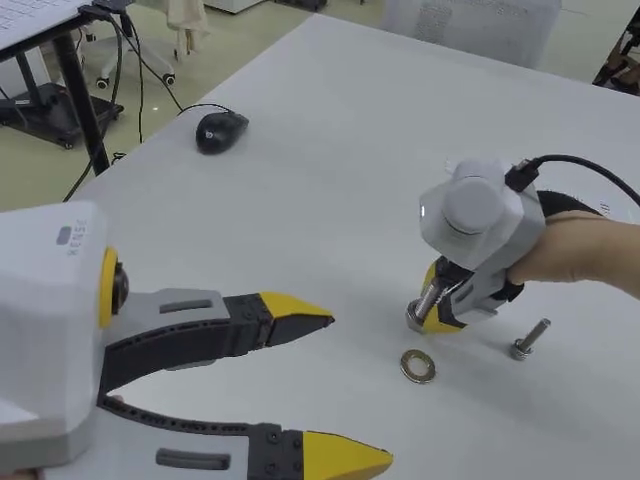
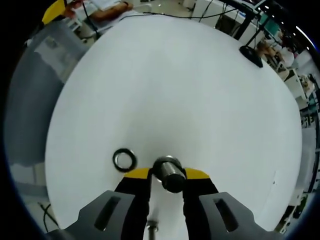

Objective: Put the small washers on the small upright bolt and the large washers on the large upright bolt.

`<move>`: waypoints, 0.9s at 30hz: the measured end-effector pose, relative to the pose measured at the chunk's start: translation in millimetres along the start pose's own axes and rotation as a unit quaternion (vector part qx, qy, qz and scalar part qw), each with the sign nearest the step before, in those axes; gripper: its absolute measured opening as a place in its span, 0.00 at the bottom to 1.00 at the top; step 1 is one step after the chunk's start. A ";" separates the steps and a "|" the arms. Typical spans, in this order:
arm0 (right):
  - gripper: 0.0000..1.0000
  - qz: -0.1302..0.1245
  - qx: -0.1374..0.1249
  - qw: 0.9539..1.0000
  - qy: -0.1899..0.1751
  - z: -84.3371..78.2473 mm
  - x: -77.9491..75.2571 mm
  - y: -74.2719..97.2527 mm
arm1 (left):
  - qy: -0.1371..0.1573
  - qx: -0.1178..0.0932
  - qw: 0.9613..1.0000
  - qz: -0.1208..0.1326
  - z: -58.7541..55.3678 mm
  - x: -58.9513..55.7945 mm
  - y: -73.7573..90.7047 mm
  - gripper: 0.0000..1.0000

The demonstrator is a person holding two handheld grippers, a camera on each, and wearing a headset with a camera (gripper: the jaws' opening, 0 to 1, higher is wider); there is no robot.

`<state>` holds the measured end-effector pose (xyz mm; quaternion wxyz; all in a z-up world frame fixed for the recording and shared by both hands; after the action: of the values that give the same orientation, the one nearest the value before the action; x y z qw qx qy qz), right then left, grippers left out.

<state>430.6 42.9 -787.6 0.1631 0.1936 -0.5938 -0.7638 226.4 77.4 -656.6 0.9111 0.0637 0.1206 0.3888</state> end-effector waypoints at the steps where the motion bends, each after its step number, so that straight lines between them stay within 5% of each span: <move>1: 0.25 -0.001 -0.001 1.000 -0.003 -0.4 -0.3 0.2 | 0.000 -0.001 1.000 0.000 0.5 -0.3 0.4 0.52; 13: 0.26 -0.021 0.001 0.999 -0.029 -23.3 5.7 18.3 | -0.010 -0.006 1.000 0.002 6.6 -1.6 4.2 0.52; 27: 0.26 -0.020 -0.011 0.998 -0.054 -28.6 37.8 22.6 | -0.025 -0.006 1.000 -0.005 10.3 -12.8 5.7 0.52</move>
<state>412.0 -4.7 -775.8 0.1175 0.1618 -0.5890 -0.7830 216.6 71.8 -643.3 0.9160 0.0676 0.0962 0.3837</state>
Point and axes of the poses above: the centre of the closed fingertips' face, and the gripper's own axes: y roughly backward along the fingers, x roughly to its left, z roughly out of its top, the point moved 3 cm from there along y, roughly backward along the fingers
